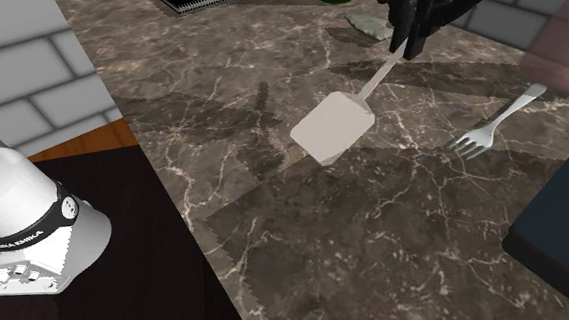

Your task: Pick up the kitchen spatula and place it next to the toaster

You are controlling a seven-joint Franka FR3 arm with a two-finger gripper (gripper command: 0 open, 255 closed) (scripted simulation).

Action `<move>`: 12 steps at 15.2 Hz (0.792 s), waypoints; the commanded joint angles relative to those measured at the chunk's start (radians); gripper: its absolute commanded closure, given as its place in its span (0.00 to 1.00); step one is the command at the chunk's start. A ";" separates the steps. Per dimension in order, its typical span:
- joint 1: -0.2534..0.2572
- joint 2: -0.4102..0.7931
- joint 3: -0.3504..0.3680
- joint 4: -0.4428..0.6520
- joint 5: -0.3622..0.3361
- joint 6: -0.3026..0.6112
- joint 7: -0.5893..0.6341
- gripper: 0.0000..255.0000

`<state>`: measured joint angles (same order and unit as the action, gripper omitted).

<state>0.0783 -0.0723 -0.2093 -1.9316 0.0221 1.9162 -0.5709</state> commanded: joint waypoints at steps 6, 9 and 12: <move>0.000 0.013 -0.001 -0.079 0.004 0.092 -0.005 1.00; -0.001 0.022 -0.001 -0.110 0.007 0.132 -0.008 1.00; -0.001 0.033 -0.002 -0.138 0.010 0.171 -0.011 1.00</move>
<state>0.0781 -0.0445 -0.2106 -2.0600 0.0304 2.0717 -0.5795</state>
